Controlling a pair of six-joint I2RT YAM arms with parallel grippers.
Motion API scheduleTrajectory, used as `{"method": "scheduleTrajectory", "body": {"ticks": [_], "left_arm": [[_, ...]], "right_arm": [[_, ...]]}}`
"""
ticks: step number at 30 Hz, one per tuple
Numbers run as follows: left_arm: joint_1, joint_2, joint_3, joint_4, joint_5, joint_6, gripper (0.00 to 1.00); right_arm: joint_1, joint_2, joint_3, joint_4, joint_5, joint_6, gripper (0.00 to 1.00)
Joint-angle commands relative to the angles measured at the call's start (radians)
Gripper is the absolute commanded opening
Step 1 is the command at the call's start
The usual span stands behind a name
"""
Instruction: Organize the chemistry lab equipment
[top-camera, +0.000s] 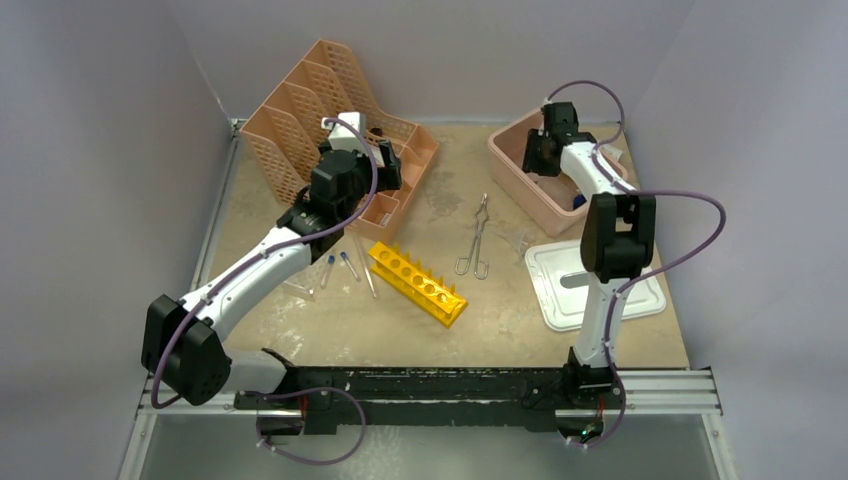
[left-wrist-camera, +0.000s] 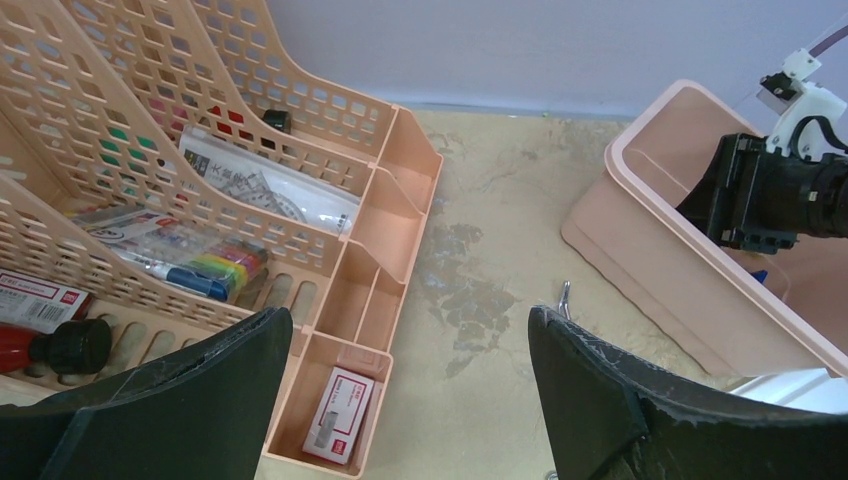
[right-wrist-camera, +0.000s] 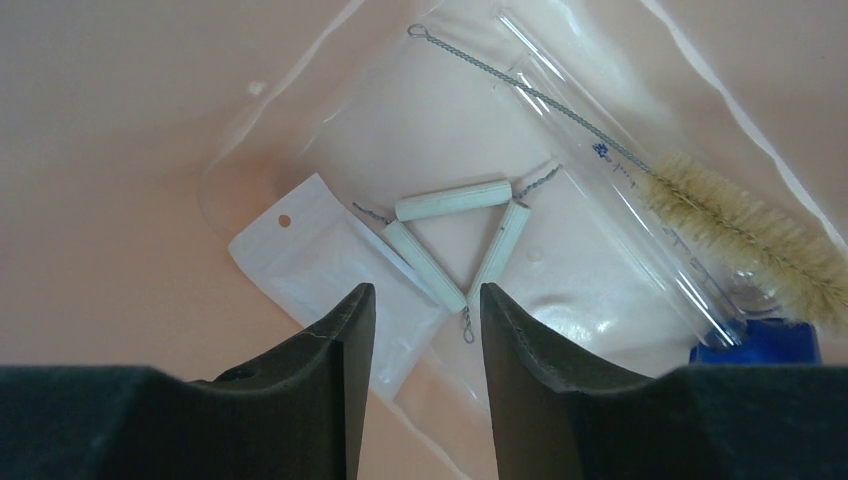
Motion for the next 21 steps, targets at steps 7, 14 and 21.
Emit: {"method": "scheduleTrajectory", "body": {"ticks": [7, 14, 21], "left_arm": [[0.001, -0.006, 0.027, 0.046, 0.022, 0.003, 0.87], [0.001, -0.022, 0.003, 0.059, 0.016, -0.027, 0.87], [0.001, -0.036, -0.007, 0.052, 0.009, -0.032, 0.87]], "right_arm": [[0.024, -0.228, 0.054, -0.024, 0.050, 0.007, 0.46], [0.188, -0.301, -0.011, 0.052, 0.170, -0.001, 0.46], [0.272, -0.239, -0.094, 0.106, 0.195, 0.067, 0.46]]}}
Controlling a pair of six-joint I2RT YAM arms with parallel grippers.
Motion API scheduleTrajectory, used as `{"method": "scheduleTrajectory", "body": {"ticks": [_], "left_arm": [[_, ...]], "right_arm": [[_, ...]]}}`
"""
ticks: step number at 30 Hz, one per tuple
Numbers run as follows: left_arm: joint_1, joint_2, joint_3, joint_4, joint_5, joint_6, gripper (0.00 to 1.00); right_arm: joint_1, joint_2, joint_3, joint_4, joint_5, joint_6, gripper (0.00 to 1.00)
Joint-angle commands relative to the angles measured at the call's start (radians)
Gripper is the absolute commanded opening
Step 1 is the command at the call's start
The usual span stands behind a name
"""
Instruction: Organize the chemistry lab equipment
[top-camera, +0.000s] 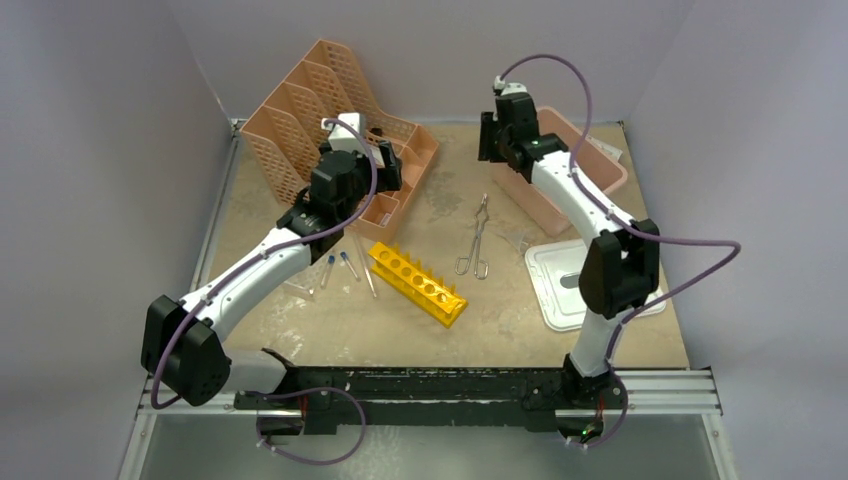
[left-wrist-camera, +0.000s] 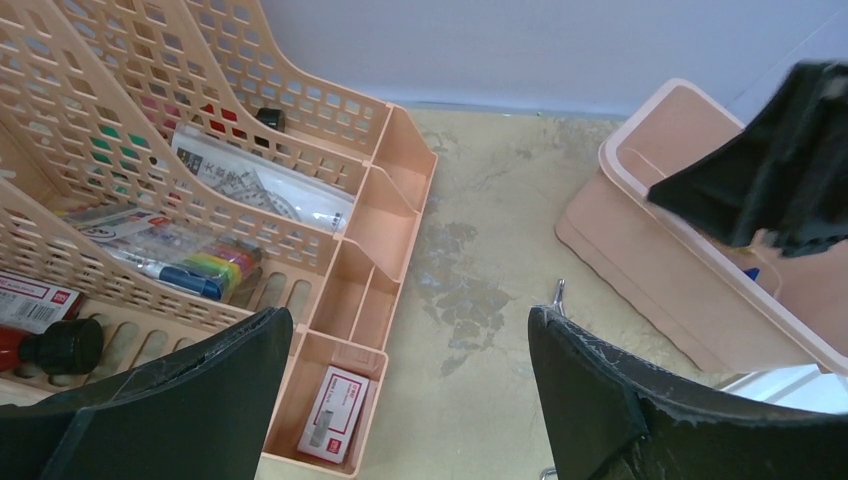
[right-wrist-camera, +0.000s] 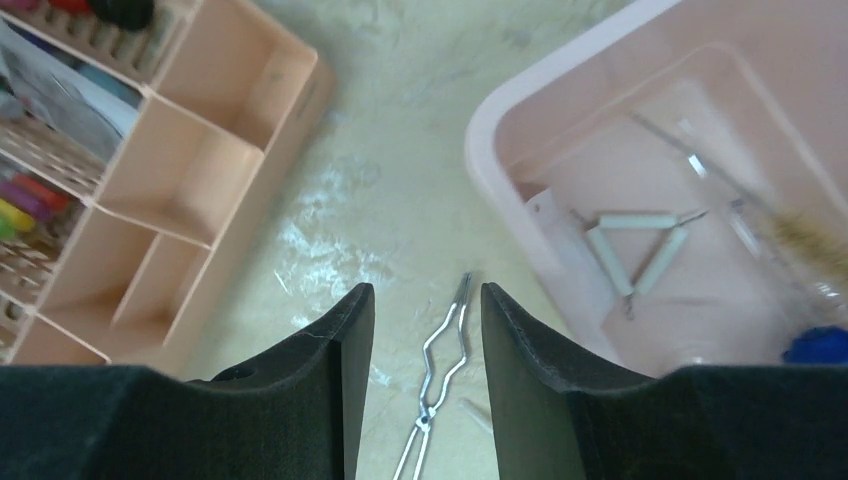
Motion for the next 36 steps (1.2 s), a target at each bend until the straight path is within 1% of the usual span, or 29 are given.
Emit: {"method": "scheduleTrajectory", "body": {"ticks": [1, 5, 10, 15, 18, 20, 25, 27, 31, 36], "left_arm": [[0.001, -0.033, -0.001, 0.044, 0.001, -0.018, 0.87], [0.001, -0.038, -0.006, 0.037, 0.007, -0.017, 0.87], [0.001, -0.070, -0.032, 0.039, -0.010, -0.021, 0.87], [0.001, -0.081, -0.038, 0.032, -0.011, -0.029, 0.87], [0.001, -0.092, -0.043, 0.031, -0.014, -0.023, 0.87], [0.001, -0.098, -0.042, 0.033, -0.022, -0.018, 0.87], [0.001, -0.092, -0.031, 0.035, -0.018, -0.008, 0.87], [0.002, -0.085, -0.029, 0.032, -0.013, -0.009, 0.87], [0.001, -0.079, -0.028, 0.027, -0.002, -0.013, 0.87], [0.001, -0.084, -0.038, 0.014, 0.000, -0.021, 0.87]], "right_arm": [[0.016, 0.063, -0.038, 0.034, 0.057, 0.062, 0.45], [0.033, 0.150, -0.017, 0.024, 0.073, 0.085, 0.45], [0.096, 0.235, 0.002, 0.033, 0.222, 0.058, 0.48], [0.099, 0.289, 0.005, 0.039, 0.254, 0.103, 0.51], [0.099, 0.327, 0.025, 0.034, 0.256, 0.124, 0.51], [0.099, 0.346, 0.033, 0.027, 0.287, 0.145, 0.51], [0.099, 0.362, 0.018, -0.002, 0.334, 0.206, 0.51], [0.099, 0.364, 0.005, -0.001, 0.316, 0.213, 0.51], [0.097, 0.384, -0.008, 0.009, 0.284, 0.218, 0.48], [0.098, 0.415, -0.022, 0.030, 0.275, 0.216, 0.41]]}}
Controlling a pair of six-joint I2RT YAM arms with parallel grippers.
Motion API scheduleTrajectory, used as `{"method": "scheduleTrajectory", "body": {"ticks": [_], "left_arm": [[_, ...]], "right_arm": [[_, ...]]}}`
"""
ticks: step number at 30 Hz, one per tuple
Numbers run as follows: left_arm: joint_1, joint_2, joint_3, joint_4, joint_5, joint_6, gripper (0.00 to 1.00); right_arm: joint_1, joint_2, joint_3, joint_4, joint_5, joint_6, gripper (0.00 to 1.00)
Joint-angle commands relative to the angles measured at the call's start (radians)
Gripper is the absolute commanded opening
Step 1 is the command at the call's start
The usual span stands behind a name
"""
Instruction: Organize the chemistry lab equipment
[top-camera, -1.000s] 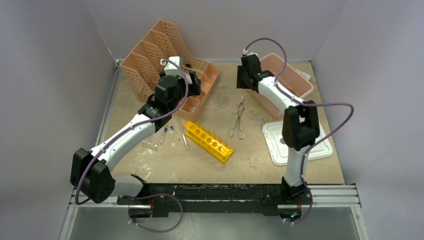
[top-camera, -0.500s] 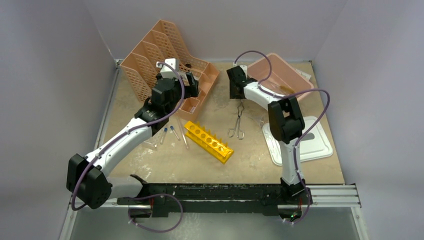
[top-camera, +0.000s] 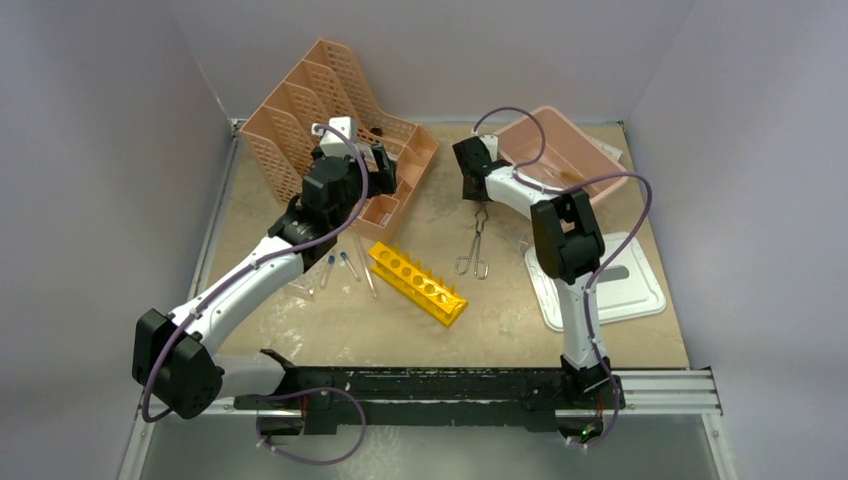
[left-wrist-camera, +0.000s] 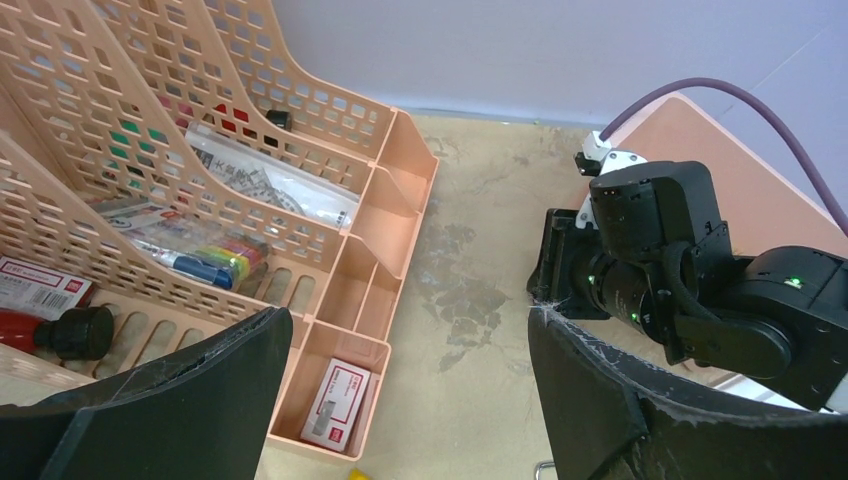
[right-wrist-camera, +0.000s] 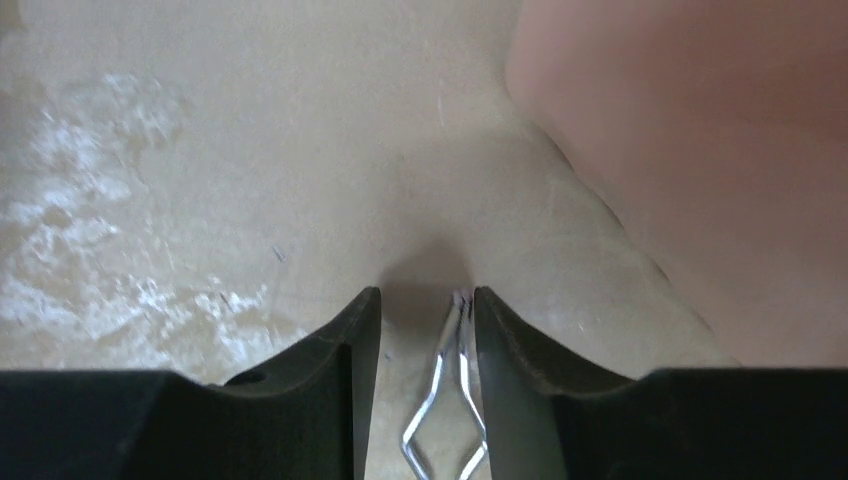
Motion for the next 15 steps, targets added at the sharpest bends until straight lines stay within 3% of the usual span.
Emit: {"method": "scheduleTrajectory", "body": {"ticks": [1, 11, 15], "left_arm": [[0.001, -0.019, 0.001, 0.016, 0.011, -0.009, 0.87], [0.002, -0.025, 0.008, -0.004, 0.008, -0.018, 0.87], [0.001, -0.030, -0.002, 0.004, 0.006, -0.022, 0.87]], "right_arm": [[-0.002, 0.028, -0.013, 0.023, 0.015, 0.024, 0.40], [-0.002, 0.026, -0.052, 0.085, -0.005, 0.001, 0.22], [0.000, -0.014, -0.089, 0.154, -0.010, -0.047, 0.09]]}}
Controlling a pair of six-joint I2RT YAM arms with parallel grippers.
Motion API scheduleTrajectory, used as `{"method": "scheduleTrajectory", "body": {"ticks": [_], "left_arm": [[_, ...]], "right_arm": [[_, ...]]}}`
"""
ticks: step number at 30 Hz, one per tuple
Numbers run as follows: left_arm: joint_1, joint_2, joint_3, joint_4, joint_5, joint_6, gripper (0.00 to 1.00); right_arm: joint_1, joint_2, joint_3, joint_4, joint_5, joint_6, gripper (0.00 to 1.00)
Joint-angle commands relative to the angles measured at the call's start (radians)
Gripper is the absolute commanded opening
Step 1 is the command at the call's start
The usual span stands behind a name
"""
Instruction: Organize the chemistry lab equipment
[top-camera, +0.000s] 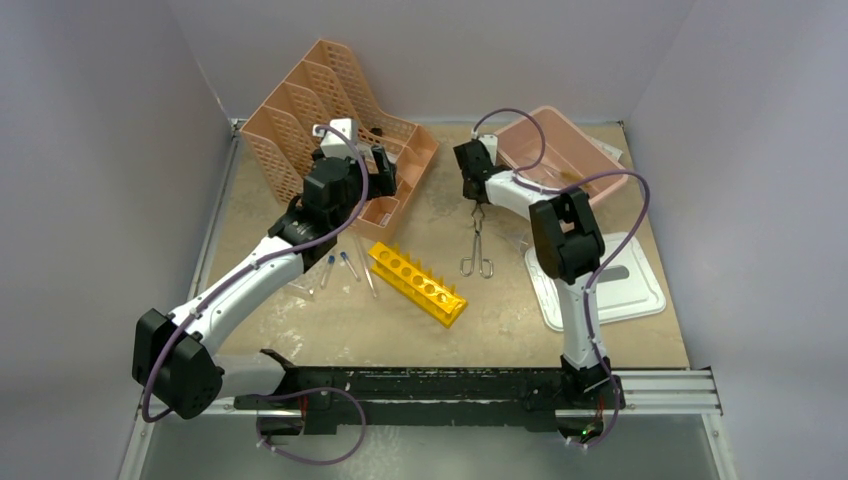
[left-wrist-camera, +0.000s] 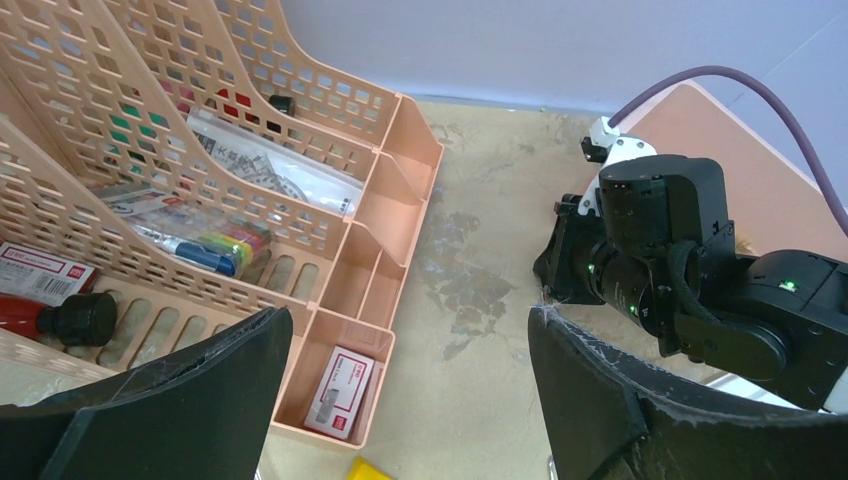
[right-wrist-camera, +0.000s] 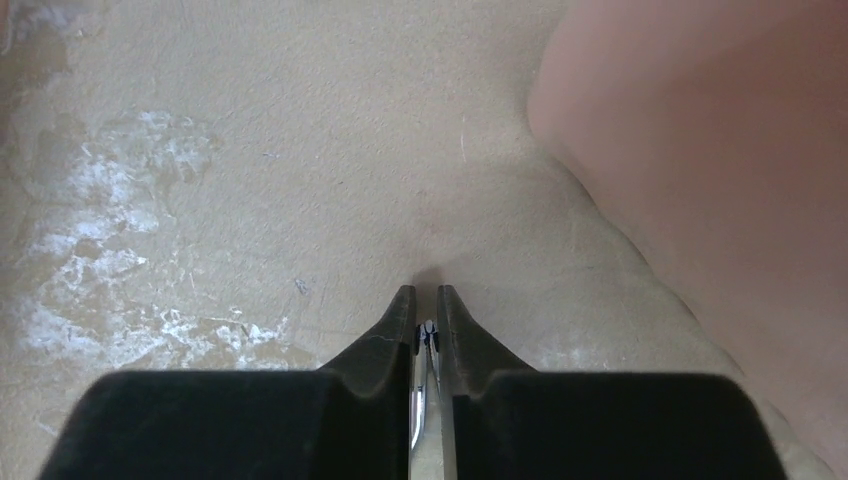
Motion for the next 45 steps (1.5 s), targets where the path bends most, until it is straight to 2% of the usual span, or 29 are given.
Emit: {"method": "scheduleTrajectory", "body": {"ticks": [1, 3, 10, 16, 23, 29, 36, 39, 45], "left_arm": [[0.001, -0.029, -0.001, 0.033, 0.005, -0.016, 0.87], [0.001, -0.025, 0.001, 0.038, 0.005, -0.016, 0.87], [0.002, 0.008, 0.011, 0.049, 0.051, -0.028, 0.87], [0.001, 0.069, 0.024, 0.111, 0.187, -0.055, 0.87], [-0.007, 0.259, 0.066, 0.252, 0.347, -0.166, 0.86], [-0.082, 0.432, 0.118, 0.379, 0.396, -0.166, 0.85], [-0.105, 0.597, 0.193, 0.471, 0.494, -0.211, 0.82], [-0.108, 0.643, 0.210, 0.499, 0.479, -0.230, 0.78], [-0.108, 0.717, 0.246, 0.552, 0.493, -0.287, 0.63]], "right_arm": [[-0.001, -0.038, -0.056, 0.037, -0.039, -0.047, 0.05], [-0.001, -0.055, -0.062, 0.053, -0.062, -0.073, 0.00], [-0.001, -0.123, -0.050, 0.050, -0.097, -0.109, 0.00], [-0.002, -0.205, -0.058, 0.045, -0.187, -0.124, 0.00], [-0.020, -0.306, -0.072, 0.068, -0.251, -0.134, 0.00], [-0.057, -0.349, -0.070, 0.076, -0.327, -0.119, 0.00], [-0.086, -0.397, -0.094, 0.087, -0.414, -0.061, 0.00], [-0.103, -0.417, -0.104, 0.095, -0.465, -0.020, 0.00], [-0.115, -0.438, -0.119, 0.095, -0.523, 0.018, 0.00]]}}
